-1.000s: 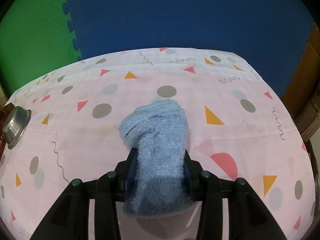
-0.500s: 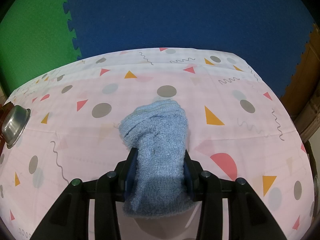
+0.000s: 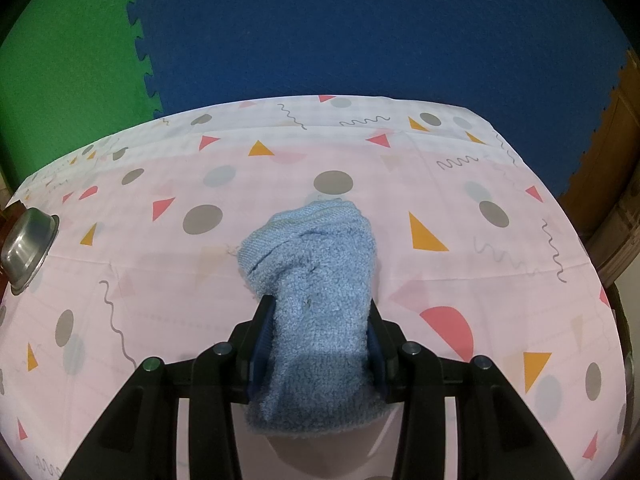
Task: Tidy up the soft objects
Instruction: 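Carry the white sock into the tin and open the left gripper, then carry the blue fuzzy sock into the tin and open the right gripper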
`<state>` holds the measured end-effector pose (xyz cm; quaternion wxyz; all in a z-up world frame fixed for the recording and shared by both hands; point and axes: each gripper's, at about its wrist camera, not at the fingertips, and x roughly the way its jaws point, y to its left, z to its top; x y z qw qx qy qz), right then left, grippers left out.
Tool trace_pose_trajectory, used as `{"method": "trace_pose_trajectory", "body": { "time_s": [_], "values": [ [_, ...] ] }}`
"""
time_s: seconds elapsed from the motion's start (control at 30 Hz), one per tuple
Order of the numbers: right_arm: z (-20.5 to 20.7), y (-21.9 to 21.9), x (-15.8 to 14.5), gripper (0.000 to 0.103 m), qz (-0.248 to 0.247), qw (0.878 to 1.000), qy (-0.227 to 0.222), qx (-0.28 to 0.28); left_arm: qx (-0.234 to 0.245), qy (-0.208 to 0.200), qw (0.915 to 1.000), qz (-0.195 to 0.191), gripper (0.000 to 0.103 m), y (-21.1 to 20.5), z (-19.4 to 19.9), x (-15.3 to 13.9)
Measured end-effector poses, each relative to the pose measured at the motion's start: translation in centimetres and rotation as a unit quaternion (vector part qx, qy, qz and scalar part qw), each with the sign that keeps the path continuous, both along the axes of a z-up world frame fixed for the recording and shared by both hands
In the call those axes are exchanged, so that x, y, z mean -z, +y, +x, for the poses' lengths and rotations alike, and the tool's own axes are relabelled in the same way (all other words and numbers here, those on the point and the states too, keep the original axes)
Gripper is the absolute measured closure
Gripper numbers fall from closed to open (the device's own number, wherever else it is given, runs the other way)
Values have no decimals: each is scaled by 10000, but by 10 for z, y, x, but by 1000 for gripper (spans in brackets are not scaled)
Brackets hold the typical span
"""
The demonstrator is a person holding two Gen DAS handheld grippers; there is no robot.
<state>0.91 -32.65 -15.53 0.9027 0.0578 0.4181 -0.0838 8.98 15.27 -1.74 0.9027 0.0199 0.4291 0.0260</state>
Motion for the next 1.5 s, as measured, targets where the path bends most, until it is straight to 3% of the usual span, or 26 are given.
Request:
{"method": "trace_pose_trajectory", "body": {
  "time_s": [0.13, 0.3, 0.43, 0.9, 1.23, 1.5],
  "values": [
    [0, 0, 0, 61, 3, 10000, -2, -4, -104, -224, 9992, 319, 19, 0, -27, -10],
    [-2, -1, -1, 60, 26, 10000, -30, -12, -101, -277, 9978, 588, 18, 5, -57, -8],
    [-2, 4, -3, 66, -83, 10000, -23, -8, -351, -385, 9955, 792, 18, 14, -75, -2],
    [-17, 46, -29, 73, 11, 9996, -192, -186, -1355, -407, 9883, 563, 18, 61, -94, 20],
    [-9, 129, -82, 73, 236, 9927, -567, -1035, -1629, -307, 9843, 610, 18, 75, -97, 33],
    [-1, 218, -112, 73, 358, 9778, -707, -1942, -1677, -233, 9842, 514, 18, 85, -97, 38]
  ]
}}
